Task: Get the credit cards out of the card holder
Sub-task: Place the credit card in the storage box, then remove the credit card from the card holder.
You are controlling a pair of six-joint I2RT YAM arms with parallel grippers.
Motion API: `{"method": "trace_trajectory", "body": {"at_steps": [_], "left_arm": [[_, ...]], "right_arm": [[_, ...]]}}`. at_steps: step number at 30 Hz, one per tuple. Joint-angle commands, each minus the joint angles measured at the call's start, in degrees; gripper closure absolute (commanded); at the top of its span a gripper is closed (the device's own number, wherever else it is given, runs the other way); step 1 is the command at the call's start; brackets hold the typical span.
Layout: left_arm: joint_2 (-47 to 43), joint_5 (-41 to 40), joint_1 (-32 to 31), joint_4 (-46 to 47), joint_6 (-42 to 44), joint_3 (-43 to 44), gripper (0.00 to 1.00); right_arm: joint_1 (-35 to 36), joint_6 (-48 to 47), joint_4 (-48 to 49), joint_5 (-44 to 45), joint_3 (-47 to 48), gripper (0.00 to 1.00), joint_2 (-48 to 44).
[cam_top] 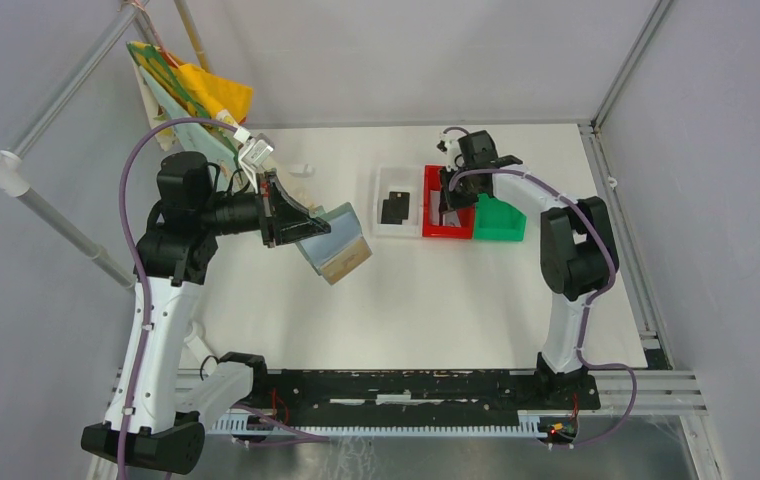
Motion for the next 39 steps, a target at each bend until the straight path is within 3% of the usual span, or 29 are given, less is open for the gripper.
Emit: {"method": "trace_trajectory", "body": {"at_steps": [1,5,10,13,19,24,26,39], "left_arm": [[-1.2,3.2,0.1,1.6,1.7,2.4,0.98],[-1.1,3.2,0.1,1.7,1.8,2.3,0.98],[-1.0,3.8,0.2,1.7,1.7,2.2,0.98],[-0.8,4.5,0.2,1.7,1.6,1.9,0.98],[-0.2,7.9,0.1,1.7,1.2,0.8,0.98],[0.7,15.3,0.1,1.6,0.8,0.6,0.98],[0.8,15.7,0.1,1.0,1.3,0.7,0.98],[-0.7,16.2,0.1,-0.2,2.3,0.0,0.98]], "right_arm": [[-0.2,-0.6,-0.6,5.0,2.0,0.72,-1.2],[-0.2,-0.3,1.6,8.4,-0.1,0.55,-6.3],[0.9,-0.9,1.1,7.7,1.6,0.46,-13.9],[1.2,-1.4,4.5,1.4,0.4,0.36,-21.4],[5.1,4.5,31.0,-25.1,-13.5,0.11,-38.4],[14.7,18.4,55.3,-34.0,-23.2,0.02,-44.5],[18.7,20.1,58.6,-34.4,-24.7,0.02,-45.0],[29.7,8.5,41.5,-35.6,-14.3,0.02,-37.5]]}}
